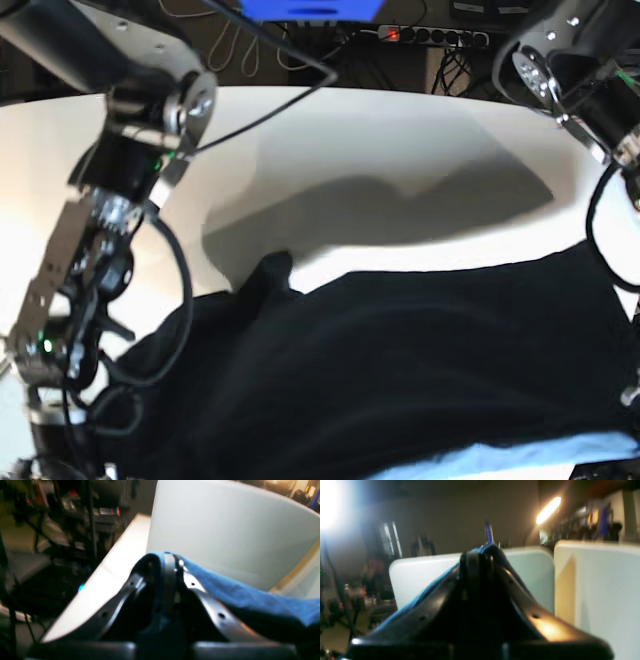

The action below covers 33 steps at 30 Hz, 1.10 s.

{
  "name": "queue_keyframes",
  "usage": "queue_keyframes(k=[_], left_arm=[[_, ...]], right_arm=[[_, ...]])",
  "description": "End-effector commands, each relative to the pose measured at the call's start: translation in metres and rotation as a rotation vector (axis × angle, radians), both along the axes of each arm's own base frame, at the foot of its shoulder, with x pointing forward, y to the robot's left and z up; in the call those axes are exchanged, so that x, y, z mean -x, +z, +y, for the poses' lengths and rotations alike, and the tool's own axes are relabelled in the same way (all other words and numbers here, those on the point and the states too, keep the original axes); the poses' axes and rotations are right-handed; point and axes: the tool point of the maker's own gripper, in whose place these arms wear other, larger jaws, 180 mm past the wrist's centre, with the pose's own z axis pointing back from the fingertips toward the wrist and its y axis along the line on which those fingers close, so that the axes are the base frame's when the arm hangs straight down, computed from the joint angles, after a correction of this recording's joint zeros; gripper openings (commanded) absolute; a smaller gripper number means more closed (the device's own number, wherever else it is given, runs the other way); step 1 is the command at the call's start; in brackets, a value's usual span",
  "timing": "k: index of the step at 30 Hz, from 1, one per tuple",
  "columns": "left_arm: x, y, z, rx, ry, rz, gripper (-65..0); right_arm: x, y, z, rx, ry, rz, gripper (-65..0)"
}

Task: Layout the t-shirt on the table in an organized manner, then fold the t-shirt properly
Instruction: 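Lift the shirt with both grippers and swing it over the table, then lower the shirt onto the table and release with the right gripper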

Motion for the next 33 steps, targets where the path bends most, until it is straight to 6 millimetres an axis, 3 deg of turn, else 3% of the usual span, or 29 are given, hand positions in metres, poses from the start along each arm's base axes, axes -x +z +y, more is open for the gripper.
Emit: queue_keyframes(k=[1,5,10,13,16,20,23,25,28,33], left_arm=[[-0.007,0.016,0.005,0.019,0.001,-0.056,-65.0],[-0.029,-0.01,0.018,0.117,0.009,-0.011,-65.0],[-0.056,-0.038,0.032,0.238,0.026,0.023,-65.0],[-0.068,-0.057,0.034,0.299,0.023,0.066,-64.6],[-0.077,-0.066,0.038,0.338,0.023,0.095,-57.6],[-0.088,-0.088,0.04,0.407,0.021,0.151,-37.9],[-0.088,-0.093,0.04,0.421,0.021,0.159,-24.5],[-0.088,-0.093,0.041,0.42,0.022,0.158,-18.9],[-0.082,-0.105,0.04,0.423,0.026,0.181,-14.3],[-0.053,-0.138,0.045,0.378,0.054,0.246,-14.1]], right_arm=[[-0.005,0.017,0.002,-0.014,0.016,-0.049,-65.0],[-0.04,-0.009,0.001,-0.031,0.04,0.055,-65.0],[-0.089,-0.039,0.019,-0.045,0.11,0.191,-65.0],[-0.115,-0.069,0.032,-0.041,0.153,0.305,-65.0],[-0.133,-0.093,0.049,-0.041,0.195,0.398,-64.0],[-0.144,-0.118,0.053,-0.032,0.213,0.49,-49.8],[-0.145,-0.123,0.052,-0.033,0.212,0.502,-36.3],[-0.144,-0.124,0.049,-0.037,0.208,0.504,-30.0],[-0.142,-0.134,0.042,-0.032,0.196,0.52,-25.7],[-0.128,-0.178,0.036,-0.036,0.186,0.595,-25.9]])
